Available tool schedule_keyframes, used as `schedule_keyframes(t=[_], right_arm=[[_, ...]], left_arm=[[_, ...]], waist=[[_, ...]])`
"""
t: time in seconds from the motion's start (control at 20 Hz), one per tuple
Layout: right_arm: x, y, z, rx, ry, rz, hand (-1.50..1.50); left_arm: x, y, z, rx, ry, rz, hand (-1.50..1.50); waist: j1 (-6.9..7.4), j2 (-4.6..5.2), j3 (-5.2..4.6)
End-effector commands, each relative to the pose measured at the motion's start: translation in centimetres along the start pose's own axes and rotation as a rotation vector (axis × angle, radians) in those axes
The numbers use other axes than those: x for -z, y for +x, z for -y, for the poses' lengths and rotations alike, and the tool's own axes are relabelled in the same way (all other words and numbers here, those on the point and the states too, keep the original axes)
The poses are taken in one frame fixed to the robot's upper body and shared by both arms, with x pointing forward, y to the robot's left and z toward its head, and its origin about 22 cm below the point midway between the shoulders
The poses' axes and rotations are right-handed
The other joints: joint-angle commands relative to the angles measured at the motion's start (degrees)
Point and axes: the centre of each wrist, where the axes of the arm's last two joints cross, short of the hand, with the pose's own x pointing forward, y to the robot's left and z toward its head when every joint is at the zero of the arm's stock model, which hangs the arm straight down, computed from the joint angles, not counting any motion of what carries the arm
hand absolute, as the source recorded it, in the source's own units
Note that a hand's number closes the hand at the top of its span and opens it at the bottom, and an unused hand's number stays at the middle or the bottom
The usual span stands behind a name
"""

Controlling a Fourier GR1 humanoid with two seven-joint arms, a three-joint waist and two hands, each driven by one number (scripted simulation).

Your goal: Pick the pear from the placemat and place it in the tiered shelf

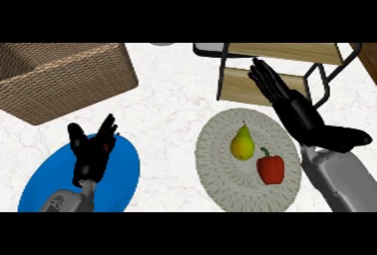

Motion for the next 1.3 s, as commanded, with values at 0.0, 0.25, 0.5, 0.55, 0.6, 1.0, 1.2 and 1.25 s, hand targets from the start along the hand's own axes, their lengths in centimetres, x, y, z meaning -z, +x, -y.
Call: schedule_keyframes(t=[0.0,0.25,0.5,0.55,0.6,1.0,1.2,1.25], right_arm=[[0.9,0.1,1.1,0.043,-0.069,-0.033,1.50],[0.7,-2.5,3.0,0.306,-0.366,-0.273,1.50],[-2.4,-5.6,3.7,0.460,-0.681,-0.351,-1.50],[-0.3,-5.5,5.3,0.463,-0.664,-0.324,-1.50],[-2.1,-4.2,6.8,0.447,-0.613,-0.285,-1.50],[-0.1,2.6,10.2,0.069,-0.122,-0.488,-1.50],[2.2,6.7,9.5,-0.155,0.031,-0.577,-1.50],[3.4,7.1,9.4,-0.236,0.035,-0.604,-1.50]], left_arm=[[-2.0,1.5,0.6,0.019,0.026,0.123,0.00],[-1.2,9.2,-2.5,0.144,0.093,0.506,0.00],[-1.9,8.4,-3.9,0.125,0.088,0.476,0.00],[-2.4,8.4,-3.4,0.106,0.070,0.474,0.00],[-3.3,7.1,-4.0,0.121,0.087,0.464,0.00],[-2.2,8.0,-3.9,0.115,0.085,0.460,0.00],[-2.4,8.1,-3.4,0.114,0.077,0.454,0.00],[-2.5,8.0,-3.2,0.111,0.080,0.469,0.00]], waist=[[-0.01,1.37,-0.18],[1.57,1.40,-0.10],[-0.17,1.44,-0.16],[0.61,1.69,-0.15],[-0.20,1.46,-0.18],[-0.80,1.37,-0.35],[-0.66,1.20,-0.40],[0.48,1.44,-0.41]])
